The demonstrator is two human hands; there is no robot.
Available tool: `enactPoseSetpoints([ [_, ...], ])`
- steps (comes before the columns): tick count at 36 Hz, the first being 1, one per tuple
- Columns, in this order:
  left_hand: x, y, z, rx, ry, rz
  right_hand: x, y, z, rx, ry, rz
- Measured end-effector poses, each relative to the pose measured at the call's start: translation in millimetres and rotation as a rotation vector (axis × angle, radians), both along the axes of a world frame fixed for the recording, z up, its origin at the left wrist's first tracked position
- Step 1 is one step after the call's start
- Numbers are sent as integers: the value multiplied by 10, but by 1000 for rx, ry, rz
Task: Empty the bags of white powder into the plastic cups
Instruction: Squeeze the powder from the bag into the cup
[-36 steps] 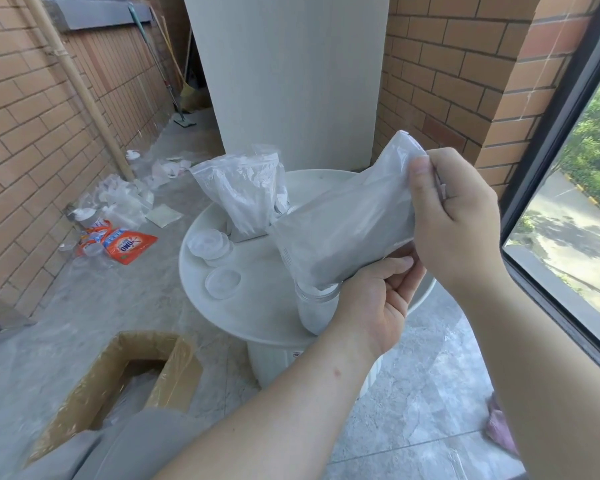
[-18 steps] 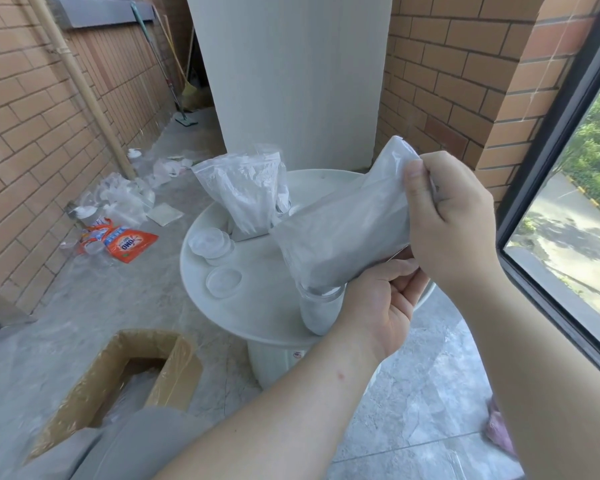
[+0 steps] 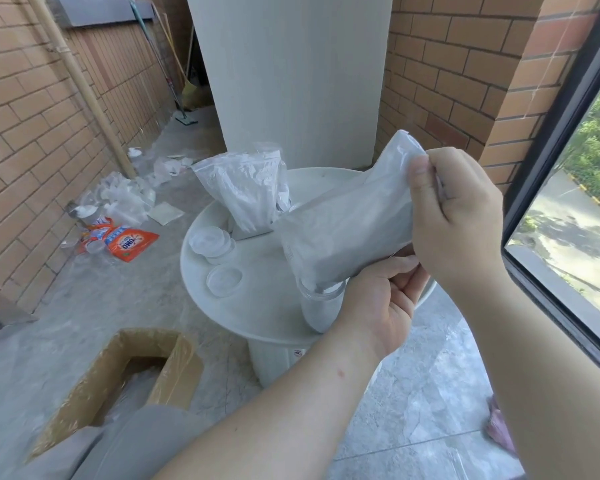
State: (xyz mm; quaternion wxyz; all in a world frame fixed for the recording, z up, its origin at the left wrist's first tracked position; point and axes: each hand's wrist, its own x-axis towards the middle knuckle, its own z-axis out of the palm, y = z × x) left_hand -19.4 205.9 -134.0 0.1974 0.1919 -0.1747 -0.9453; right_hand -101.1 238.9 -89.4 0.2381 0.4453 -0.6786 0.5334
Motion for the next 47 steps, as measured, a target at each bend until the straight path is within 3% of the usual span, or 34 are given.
enactPoseSetpoints([
  [47,6,0,22,42,16,0,-13,-10,-48,28,-35,6],
])
